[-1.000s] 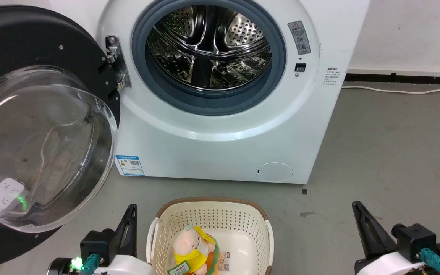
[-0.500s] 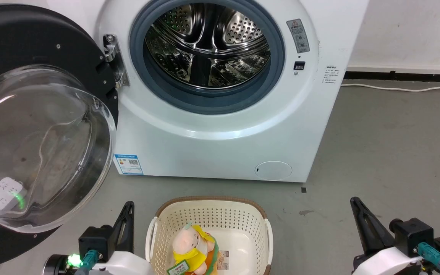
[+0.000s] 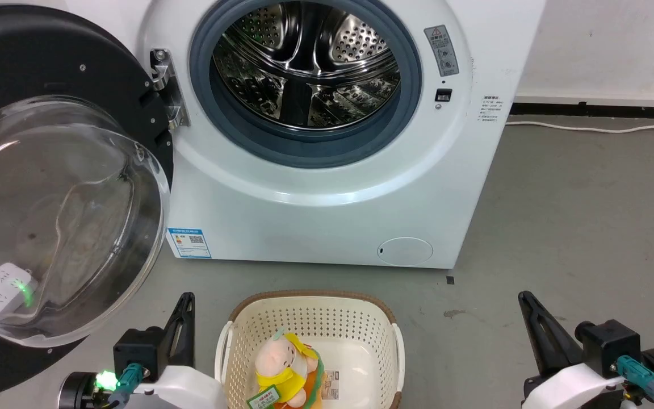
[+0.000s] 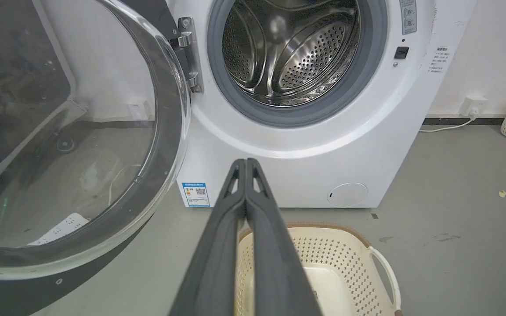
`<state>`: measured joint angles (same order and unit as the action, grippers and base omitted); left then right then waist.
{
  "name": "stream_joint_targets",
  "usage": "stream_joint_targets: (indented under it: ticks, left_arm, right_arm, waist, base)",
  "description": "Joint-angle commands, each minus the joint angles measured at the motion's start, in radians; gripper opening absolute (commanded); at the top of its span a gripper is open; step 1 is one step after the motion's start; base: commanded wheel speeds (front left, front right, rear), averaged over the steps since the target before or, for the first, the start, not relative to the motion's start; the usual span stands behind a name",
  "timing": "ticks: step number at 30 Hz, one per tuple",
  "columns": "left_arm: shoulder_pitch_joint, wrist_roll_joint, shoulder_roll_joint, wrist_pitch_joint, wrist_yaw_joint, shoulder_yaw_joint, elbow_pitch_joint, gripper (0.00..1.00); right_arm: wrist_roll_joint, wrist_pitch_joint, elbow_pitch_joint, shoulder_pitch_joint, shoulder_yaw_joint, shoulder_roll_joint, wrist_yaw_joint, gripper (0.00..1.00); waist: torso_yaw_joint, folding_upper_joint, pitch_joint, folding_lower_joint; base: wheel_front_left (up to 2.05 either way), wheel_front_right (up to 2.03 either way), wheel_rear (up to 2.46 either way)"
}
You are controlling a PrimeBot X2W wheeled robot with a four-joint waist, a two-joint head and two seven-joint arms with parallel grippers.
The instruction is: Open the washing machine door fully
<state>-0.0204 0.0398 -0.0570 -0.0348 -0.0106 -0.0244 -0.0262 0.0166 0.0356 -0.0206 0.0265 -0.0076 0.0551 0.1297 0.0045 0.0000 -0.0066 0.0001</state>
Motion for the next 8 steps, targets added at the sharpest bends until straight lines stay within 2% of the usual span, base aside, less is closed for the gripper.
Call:
stream_joint_targets:
  ticks: [1,8]
  left_arm:
    - [0.013,-0.013,0.001,0.007,0.005,0.005,0.009,0.0]
    - [0.017,-0.027,0.004,0.021,0.008,0.015,0.018,0.0]
  right_arm:
    - [-0.007,-0.008,0.01,-0.017,0.003,-0.004,0.001,0.0]
    - [-0.012,-0.022,0.015,-0.022,0.005,-0.005,0.001,0.0]
  waist:
    - [0.0,0.0,0.001,-0.0001]
    - [-0.003,0.0,0.004,-0.0001]
  base:
    - [0.0,0.0,0.0]
    - [0.0,0.0,0.0]
